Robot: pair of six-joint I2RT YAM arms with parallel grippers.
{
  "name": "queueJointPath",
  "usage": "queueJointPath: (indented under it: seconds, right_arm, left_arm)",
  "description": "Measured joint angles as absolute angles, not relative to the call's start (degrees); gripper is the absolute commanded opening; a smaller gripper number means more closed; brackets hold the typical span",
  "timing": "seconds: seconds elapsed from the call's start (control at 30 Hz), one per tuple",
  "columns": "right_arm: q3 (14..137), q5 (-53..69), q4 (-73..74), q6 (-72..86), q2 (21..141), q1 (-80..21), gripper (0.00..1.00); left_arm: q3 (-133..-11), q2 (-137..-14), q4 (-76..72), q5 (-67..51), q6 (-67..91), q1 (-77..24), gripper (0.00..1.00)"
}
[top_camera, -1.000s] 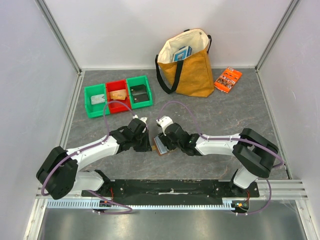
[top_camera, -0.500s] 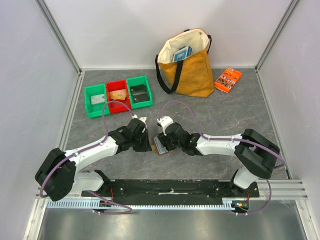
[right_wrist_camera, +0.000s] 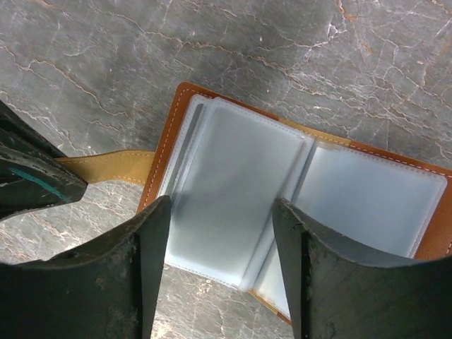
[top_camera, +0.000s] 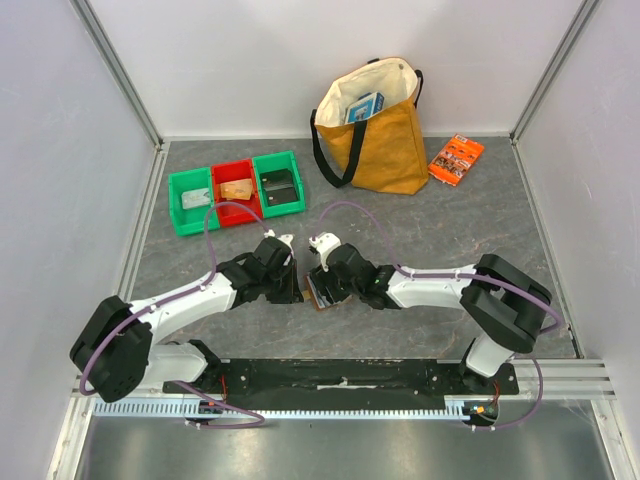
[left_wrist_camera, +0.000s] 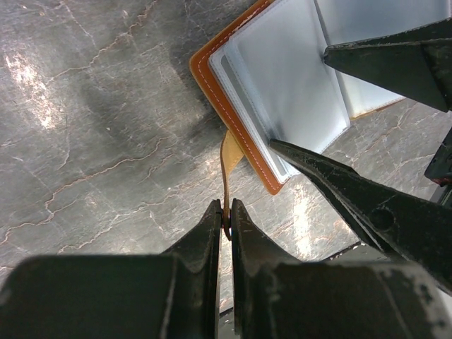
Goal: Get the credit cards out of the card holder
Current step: Remove the credit card from the card holder.
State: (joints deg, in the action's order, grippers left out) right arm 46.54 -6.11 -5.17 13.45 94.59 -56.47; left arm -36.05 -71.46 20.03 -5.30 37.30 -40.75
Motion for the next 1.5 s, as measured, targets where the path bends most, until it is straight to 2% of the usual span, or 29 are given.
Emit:
queueJointPath:
  seconds: [0.13, 0.23, 0.37, 0.53, 0.77, 0.9, 1.27, 1.5]
  right_arm:
    - [46.54, -6.37, -5.23, 13.43, 94.76, -56.51, 0.56]
    - [46.54, -6.50, -5.28, 13.32, 94.76, -56.58, 0.45]
    - [46.54, -6.55, -5.56, 13.28, 94.70, -56.80, 0.41]
    - [46.54, -7.35, -5.13, 13.26, 94.06, -56.80, 0.32]
    - [46.54, -7.73, -4.25, 13.23, 92.47, -56.36, 0.28]
    - [46.54, -7.16, -4.05, 13.28, 91.53, -55.59, 0.28]
    - [46.54, -2.68, -4.05, 14.22, 90.17, -50.83, 0.42]
    - [46.54, 1.19, -4.05, 15.46, 89.89, -48.23, 0.45]
  left_arm:
    - [-35.90, -71.46, 20.05, -5.28, 37.30, -40.75, 0.02]
    - [-35.90, -71.46, 20.03, -5.19, 37.30, -40.75, 0.02]
    - [-35.81, -71.46, 20.05, -4.99, 37.28, -40.75, 0.02]
    - [-35.77, -71.53, 20.05, -4.36, 37.28, -40.75, 0.02]
    - [-35.57, -73.10, 19.97, -3.03, 37.26, -40.75, 0.02]
    - [-35.29, -74.22, 19.62, -3.03, 37.26, -40.75, 0.02]
    - [-35.16, -74.94, 19.57, -1.93, 37.26, -40.75, 0.02]
    - [-34.83, -75.26, 19.59, -1.58, 37.26, -40.75, 0.02]
